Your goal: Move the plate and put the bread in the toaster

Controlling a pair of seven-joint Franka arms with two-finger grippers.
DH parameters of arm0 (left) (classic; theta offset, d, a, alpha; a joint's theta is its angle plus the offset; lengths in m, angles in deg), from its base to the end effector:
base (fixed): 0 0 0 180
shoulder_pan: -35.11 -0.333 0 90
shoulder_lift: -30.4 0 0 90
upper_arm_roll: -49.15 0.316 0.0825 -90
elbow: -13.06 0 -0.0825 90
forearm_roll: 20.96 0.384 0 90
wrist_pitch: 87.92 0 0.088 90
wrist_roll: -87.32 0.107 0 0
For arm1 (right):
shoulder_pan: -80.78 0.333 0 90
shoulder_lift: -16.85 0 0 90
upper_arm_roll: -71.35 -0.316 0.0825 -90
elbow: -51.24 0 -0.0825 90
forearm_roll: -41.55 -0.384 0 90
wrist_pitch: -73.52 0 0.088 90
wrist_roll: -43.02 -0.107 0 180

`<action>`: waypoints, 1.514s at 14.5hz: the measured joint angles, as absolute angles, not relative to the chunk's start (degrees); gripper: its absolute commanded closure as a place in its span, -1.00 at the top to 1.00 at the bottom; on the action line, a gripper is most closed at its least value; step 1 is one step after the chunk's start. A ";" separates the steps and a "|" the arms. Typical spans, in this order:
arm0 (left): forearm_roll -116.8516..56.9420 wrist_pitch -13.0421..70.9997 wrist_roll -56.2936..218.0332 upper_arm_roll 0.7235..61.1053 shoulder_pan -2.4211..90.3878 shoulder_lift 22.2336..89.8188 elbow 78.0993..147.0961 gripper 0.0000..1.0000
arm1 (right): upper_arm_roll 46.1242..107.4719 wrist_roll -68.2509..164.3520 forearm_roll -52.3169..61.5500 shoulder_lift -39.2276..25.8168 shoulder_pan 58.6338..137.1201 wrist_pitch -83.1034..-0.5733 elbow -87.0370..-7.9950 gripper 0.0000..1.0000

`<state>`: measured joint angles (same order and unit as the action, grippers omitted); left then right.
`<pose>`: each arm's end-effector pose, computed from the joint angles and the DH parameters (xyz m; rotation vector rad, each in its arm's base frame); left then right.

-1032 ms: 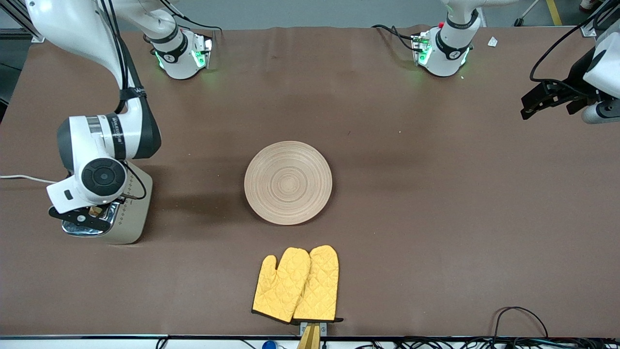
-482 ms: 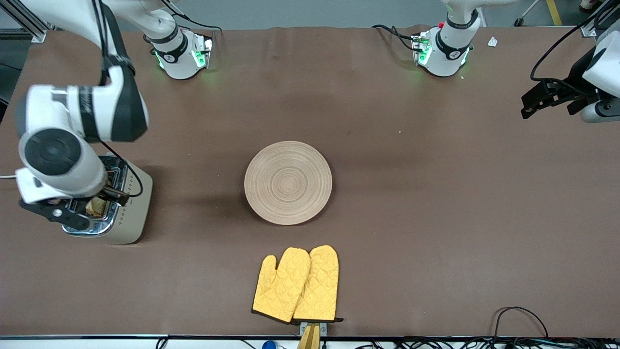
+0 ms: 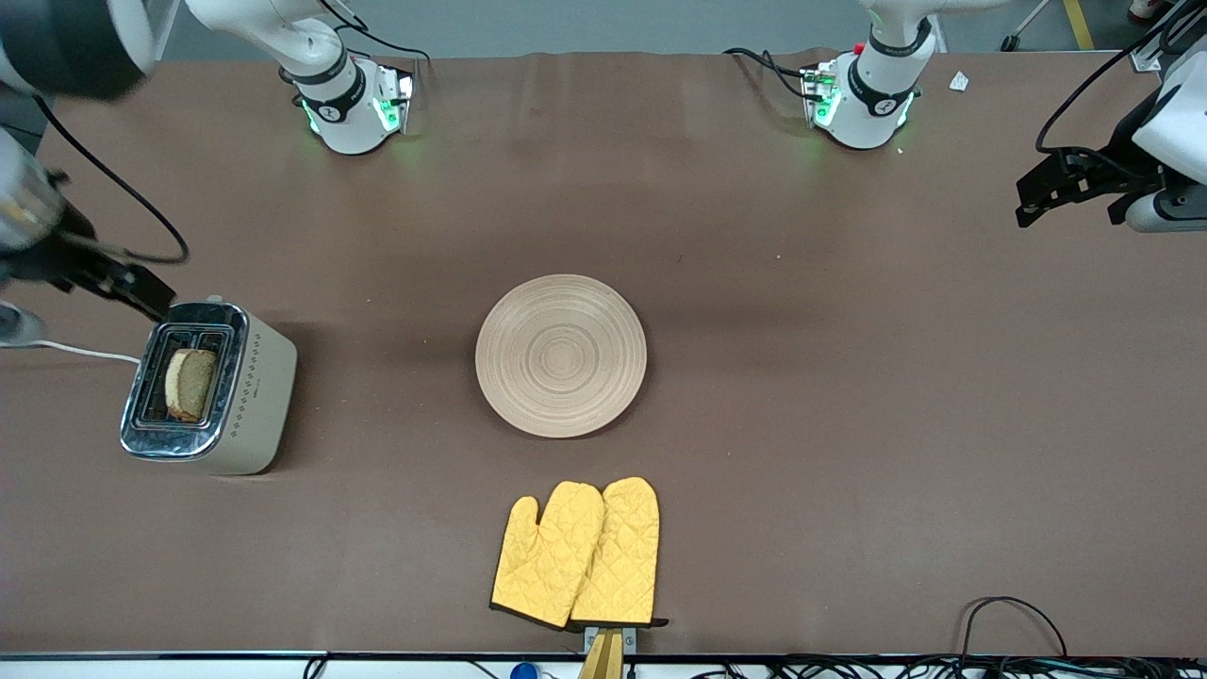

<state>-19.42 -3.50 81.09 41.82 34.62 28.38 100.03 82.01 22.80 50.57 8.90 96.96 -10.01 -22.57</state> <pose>0.5301 -0.0619 0.6598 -3.1094 0.0125 0.0092 0.5820 0.0476 0.6702 2.9420 -0.4068 0.1091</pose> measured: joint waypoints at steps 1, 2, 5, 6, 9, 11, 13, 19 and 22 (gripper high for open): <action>-19.42 -3.50 80.87 41.82 34.62 28.38 100.02 1.00 | 82.07 26.23 50.05 10.50 96.07 -8.90 -22.59 1.00; -19.42 -3.50 80.61 41.82 34.62 28.38 100.02 1.00 | 82.11 30.66 49.68 11.44 94.98 -8.36 -22.67 1.00; -19.42 -3.48 80.52 41.83 34.61 28.38 99.83 1.00 | 82.24 41.62 49.00 11.43 90.98 -8.72 -23.33 1.00; -19.42 -3.48 80.53 41.84 34.59 28.38 99.78 1.00 | 82.26 43.33 48.09 11.12 89.68 -8.96 -23.53 1.00; -19.42 -3.48 80.54 41.90 34.53 28.38 99.74 1.00 | 82.26 48.21 43.93 10.45 85.08 -9.21 -23.84 1.00; -19.42 -3.48 80.54 41.92 34.53 28.38 99.74 1.00 | 82.22 49.80 42.32 10.41 82.74 -9.27 -25.26 1.00; -19.42 -3.48 80.54 41.92 34.52 28.38 99.74 1.00 | 82.17 50.61 42.11 10.39 81.47 -9.69 -26.41 1.00; -19.42 -3.48 80.54 41.93 34.53 28.38 99.66 1.00 | 80.96 54.24 42.09 10.51 78.57 -9.82 -26.58 1.00; -19.42 -3.46 80.54 41.98 34.50 28.38 99.09 1.00 | 79.04 55.06 41.99 10.63 76.21 -9.39 -26.58 1.00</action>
<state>-19.42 -3.46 80.54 41.98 34.50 28.38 99.09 79.04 55.06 41.99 10.63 76.21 -9.39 -26.58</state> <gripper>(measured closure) 0.000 0.000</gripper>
